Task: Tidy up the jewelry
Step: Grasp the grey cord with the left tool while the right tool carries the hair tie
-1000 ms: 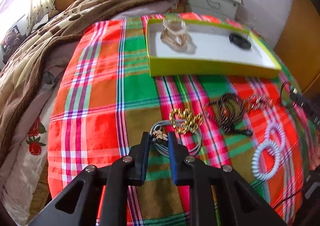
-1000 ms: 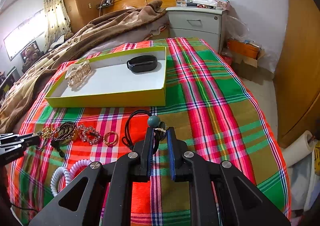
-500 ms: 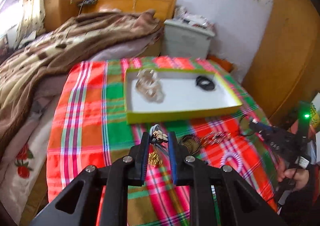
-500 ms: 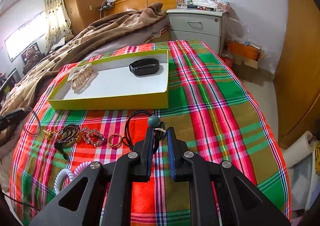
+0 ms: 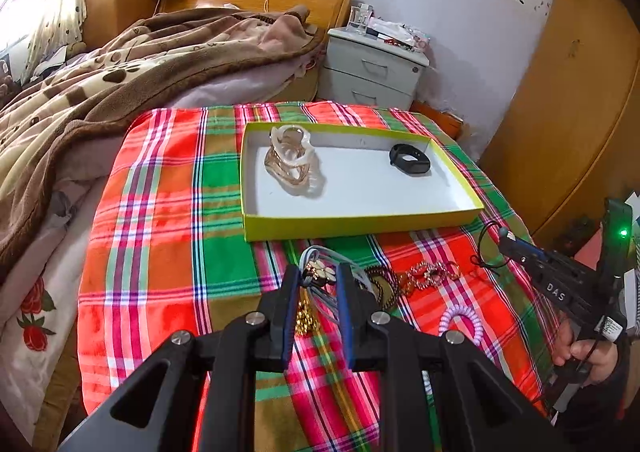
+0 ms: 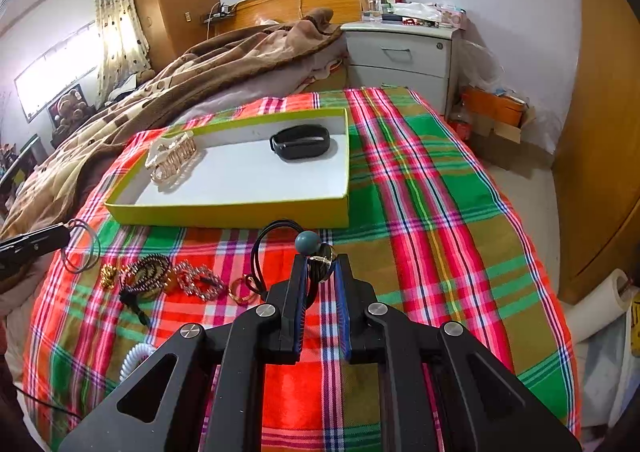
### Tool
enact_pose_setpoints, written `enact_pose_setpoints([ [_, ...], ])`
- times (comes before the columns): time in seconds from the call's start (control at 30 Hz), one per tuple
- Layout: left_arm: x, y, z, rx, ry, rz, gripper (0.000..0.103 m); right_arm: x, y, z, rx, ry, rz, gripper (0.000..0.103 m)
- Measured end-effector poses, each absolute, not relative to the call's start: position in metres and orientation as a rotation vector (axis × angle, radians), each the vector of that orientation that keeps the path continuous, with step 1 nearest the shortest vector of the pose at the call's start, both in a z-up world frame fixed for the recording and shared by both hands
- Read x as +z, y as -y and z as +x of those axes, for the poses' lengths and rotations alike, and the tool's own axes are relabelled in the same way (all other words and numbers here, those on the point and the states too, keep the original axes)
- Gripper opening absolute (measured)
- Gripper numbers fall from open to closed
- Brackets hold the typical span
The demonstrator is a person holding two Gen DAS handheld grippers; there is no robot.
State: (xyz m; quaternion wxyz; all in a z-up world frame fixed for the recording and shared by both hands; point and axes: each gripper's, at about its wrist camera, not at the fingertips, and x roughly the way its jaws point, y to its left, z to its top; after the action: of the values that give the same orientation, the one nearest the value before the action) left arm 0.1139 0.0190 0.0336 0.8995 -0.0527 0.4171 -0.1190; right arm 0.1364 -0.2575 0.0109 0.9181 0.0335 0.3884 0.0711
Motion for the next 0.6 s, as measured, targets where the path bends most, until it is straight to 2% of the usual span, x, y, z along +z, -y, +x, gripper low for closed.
enact_pose_setpoints([
  [0.6, 0.055, -0.02, 0.173, -0.254, -0.845, -0.097, 0.019, 0.047, 0.238, 0.194, 0.187, -0.765, 0.043, 0.014],
])
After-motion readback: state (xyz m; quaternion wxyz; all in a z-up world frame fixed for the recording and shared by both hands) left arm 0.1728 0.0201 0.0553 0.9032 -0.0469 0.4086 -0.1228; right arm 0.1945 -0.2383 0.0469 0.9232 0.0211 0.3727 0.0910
